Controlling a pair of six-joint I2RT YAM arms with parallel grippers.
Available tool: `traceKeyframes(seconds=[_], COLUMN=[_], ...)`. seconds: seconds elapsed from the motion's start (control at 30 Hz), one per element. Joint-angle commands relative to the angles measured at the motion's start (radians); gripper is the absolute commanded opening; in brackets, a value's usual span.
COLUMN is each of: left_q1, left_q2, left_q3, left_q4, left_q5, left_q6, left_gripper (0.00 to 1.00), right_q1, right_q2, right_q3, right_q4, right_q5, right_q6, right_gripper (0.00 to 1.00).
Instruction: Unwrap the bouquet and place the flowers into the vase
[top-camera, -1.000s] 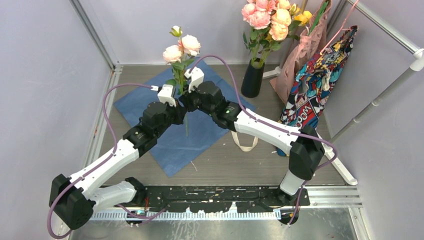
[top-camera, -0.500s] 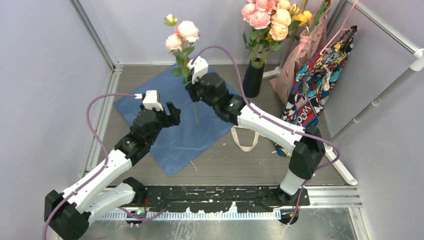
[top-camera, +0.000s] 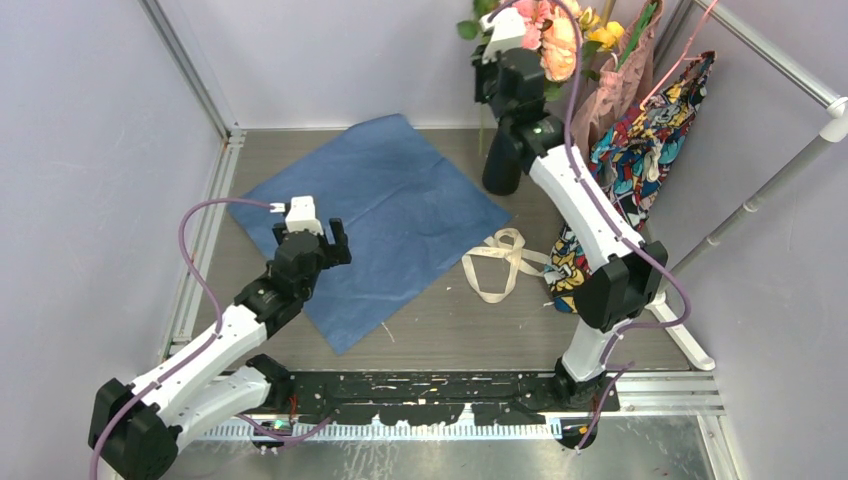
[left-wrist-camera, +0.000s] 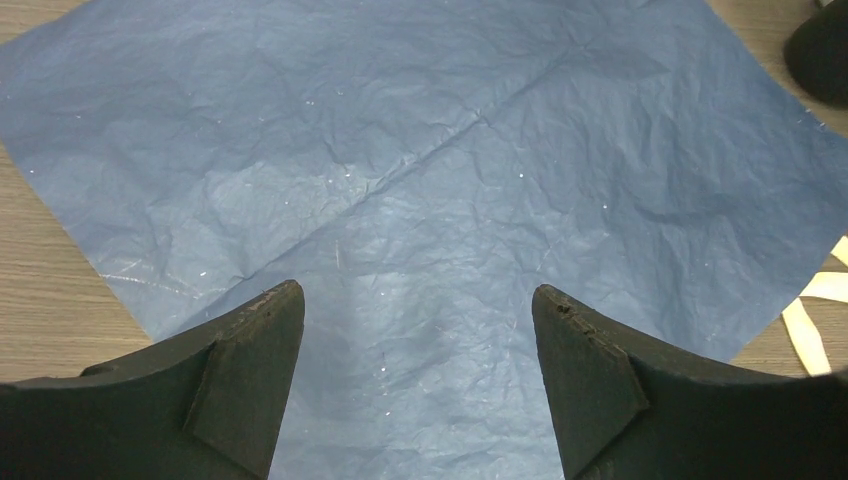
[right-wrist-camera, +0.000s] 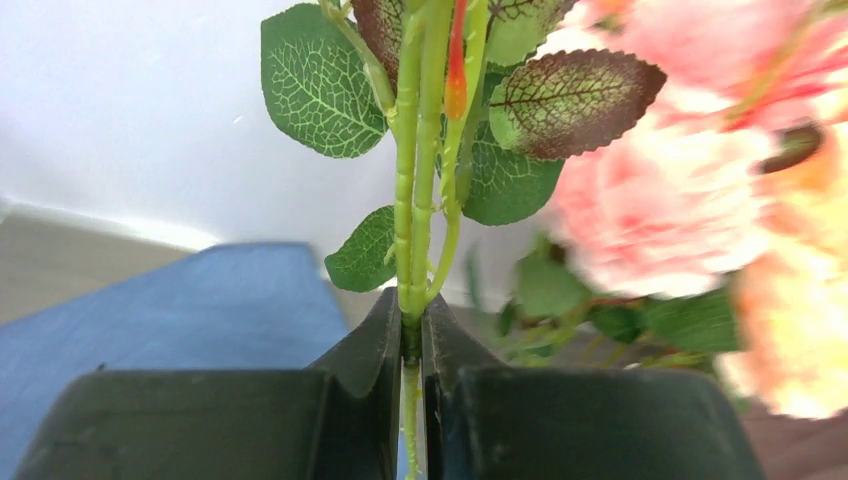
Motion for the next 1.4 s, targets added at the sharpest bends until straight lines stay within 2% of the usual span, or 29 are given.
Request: traceKeyframes(seconds=[0.0,0.33,0.73,1.37], left_q1=[0.002,0.003,0.002,0.003], left_q2=[0.050,0.075,0.103,0.108], left_q3=[0.025,0.012,0.011,0.012], left_q4=[0.053,0.077,0.077,0.092], left_q5=[-0.017,-0.015,-0.028,-0.033], left_q6=[0.014,0.026,0.044,0.020], left_gripper=[0.84,0.84,0.84,0.84], right_q1=[-0.077,-0.189,-0.268,-0.270], right_q2=[0.021,0.095,0.127,0.038], right_q3=[0.127,0.220,0.216,-0.070], right_q4=[0.025,0.009,0.054,0.192], right_q5=[-0.011,-0.061,-0.118,-0.186], right_q6=[-0.031,-0.011,0.036,0.153], right_gripper=[0.01,0.01,0.01,0.01])
